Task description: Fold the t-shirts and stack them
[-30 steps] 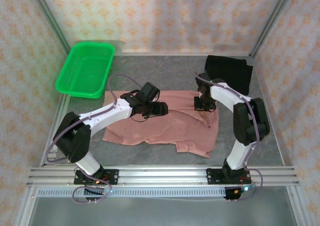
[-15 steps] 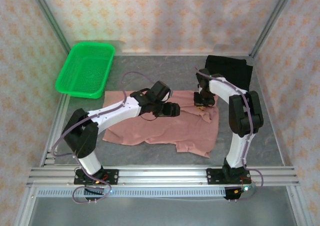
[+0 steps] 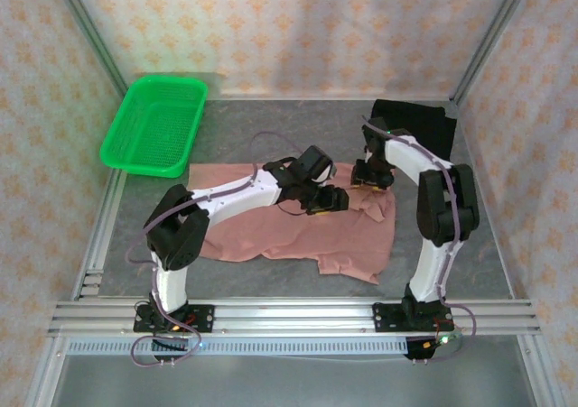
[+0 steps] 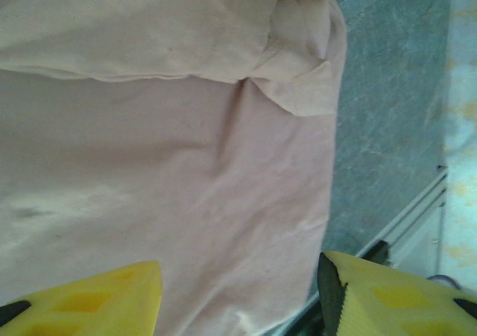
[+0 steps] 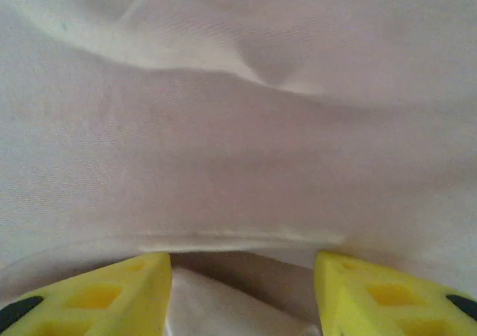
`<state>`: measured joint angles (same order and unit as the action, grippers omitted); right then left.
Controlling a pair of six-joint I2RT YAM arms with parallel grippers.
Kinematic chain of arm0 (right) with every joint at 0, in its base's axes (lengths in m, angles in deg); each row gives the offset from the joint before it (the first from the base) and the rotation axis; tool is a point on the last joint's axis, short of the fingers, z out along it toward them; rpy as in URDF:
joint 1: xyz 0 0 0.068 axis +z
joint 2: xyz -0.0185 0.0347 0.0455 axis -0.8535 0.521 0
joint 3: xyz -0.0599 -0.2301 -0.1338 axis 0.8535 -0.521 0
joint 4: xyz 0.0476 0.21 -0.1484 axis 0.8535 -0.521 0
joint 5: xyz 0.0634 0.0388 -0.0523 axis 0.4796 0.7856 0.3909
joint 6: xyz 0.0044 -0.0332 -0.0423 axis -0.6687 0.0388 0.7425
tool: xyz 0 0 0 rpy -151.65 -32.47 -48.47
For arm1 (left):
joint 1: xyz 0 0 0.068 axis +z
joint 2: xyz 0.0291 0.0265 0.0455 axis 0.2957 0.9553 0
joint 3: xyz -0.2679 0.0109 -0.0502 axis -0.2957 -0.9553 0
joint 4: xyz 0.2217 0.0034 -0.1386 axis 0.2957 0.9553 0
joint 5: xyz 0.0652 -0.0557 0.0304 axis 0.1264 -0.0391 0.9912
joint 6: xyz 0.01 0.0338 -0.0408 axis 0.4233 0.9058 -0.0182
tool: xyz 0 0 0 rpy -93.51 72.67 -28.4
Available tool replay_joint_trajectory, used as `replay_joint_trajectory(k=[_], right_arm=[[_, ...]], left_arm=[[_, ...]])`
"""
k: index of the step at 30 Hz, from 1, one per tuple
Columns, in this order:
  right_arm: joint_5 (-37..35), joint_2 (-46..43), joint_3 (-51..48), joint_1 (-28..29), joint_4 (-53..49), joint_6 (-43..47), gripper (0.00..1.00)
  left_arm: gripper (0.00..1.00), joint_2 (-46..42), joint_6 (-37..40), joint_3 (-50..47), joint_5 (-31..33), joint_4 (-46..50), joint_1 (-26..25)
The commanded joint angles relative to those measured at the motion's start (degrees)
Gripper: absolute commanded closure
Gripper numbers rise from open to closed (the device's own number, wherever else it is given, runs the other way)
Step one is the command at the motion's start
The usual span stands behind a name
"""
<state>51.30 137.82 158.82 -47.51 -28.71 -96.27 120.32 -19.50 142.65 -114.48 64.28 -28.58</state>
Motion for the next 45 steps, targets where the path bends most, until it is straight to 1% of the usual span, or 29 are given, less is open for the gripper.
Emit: replay_joint_trajectory(k=[1,3,5,8,10,12,15,17,18,19,20,22,23,26,28,29,31,33,39,45], right_arm=[[-1.0,-11.4,-3.0,-2.0,1.1,-4.6,0.35],[-1.3,-16.5,-5.1,-2.9,1.6,-6.4,0.30],[-1.4,-21.1,-6.7,-3.1,1.5,-7.8,0.26],[-0.2,-27.5,-9.8,-3.1,1.0,-10.2,0.23],[0.3,-32.0,-12.8,-3.1,1.2,-11.5,0.21],[1.7,-36.4,-16.4,-3.1,2.8,-12.6,0.17],[6.3,-42.4,-21.6,-3.1,5.5,-14.8,0.14],[9.5,-45.2,-24.8,-3.1,6.0,-15.1,0.14],[9.8,-46.4,-26.1,-3.1,6.2,-15.3,0.12],[9.6,-47.5,-27.5,-3.1,6.0,-15.0,0.11],[9.4,-48.2,-28.3,-3.1,5.5,-14.8,0.06],[10.1,-48.7,-28.8,-3.1,4.6,-14.1,0.04],[10.1,-48.8,-28.8,-3.1,4.0,-13.8,0.01],[9.7,-49.5,-28.8,-3.1,3.0,-14.1,0.01],[9.6,-50.4,-29.5,-3.1,2.9,-14.3,0.01],[9.5,-50.8,-29.7,-3.2,2.8,-14.5,0.01],[9.7,-51.3,-29.8,-3.1,2.5,-14.7,0.01],[9.8,-51.7,-29.9,-3.1,2.3,-14.7,0.01],[9.5,-53.2,-29.9,-3.1,1.1,-14.1,0.01],[9.4,-53.2,-30.4,-3.1,1.0,-13.5,0.01]], left_arm=[[0.42,-0.5,-8.3,0.1,-3.5,-1.6,-0.6],[0.42,-0.7,-13.7,-2.9,-5.5,-6.6,-0.9],[0.42,-0.5,-17.3,-5.3,-6.9,-10.4,-1.5],[0.43,-0.3,-20.4,-6.5,-6.1,-11.7,-3.1],[0.43,-0.3,-23.7,-8.3,-3.6,-13.6,-3.8],[0.43,-0.5,-27.7,-10.6,-0.7,-17.5,-4.1],[0.43,-0.3,-32.4,-11.3,4.1,-21.0,-4.2],[0.43,-0.3,-35.8,-11.4,6.3,-25.8,-4.9],[0.43,-0.3,-36.5,-11.1,7.3,-25.9,-5.1],[0.43,1.6,-37.5,-10.9,8.2,-25.5,-5.5],[0.43,2.1,-38.8,-11.3,9.1,-26.6,-5.6],[0.43,2.9,-42.5,-13.1,10.8,-30.8,-5.8],[0.43,3.4,-44.0,-13.4,11.7,-32.9,-5.9],[0.44,6.1,-46.2,-11.3,11.9,-36.4,-6.2],[0.48,7.9,-46.8,-8.7,11.6,-35.7,-6.6],[0.50,8.4,-46.6,-7.4,12.1,-33.6,-6.9],[0.53,8.7,-46.7,-7.1,13.6,-31.3,-7.0],[0.56,9.2,-48.1,-7.6,14.9,-31.7,-7.0],[0.58,10.2,-49.2,-6.8,18.1,-33.4,-7.1],[0.62,12.1,-49.2,-4.4,18.9,-32.9,-7.2]])
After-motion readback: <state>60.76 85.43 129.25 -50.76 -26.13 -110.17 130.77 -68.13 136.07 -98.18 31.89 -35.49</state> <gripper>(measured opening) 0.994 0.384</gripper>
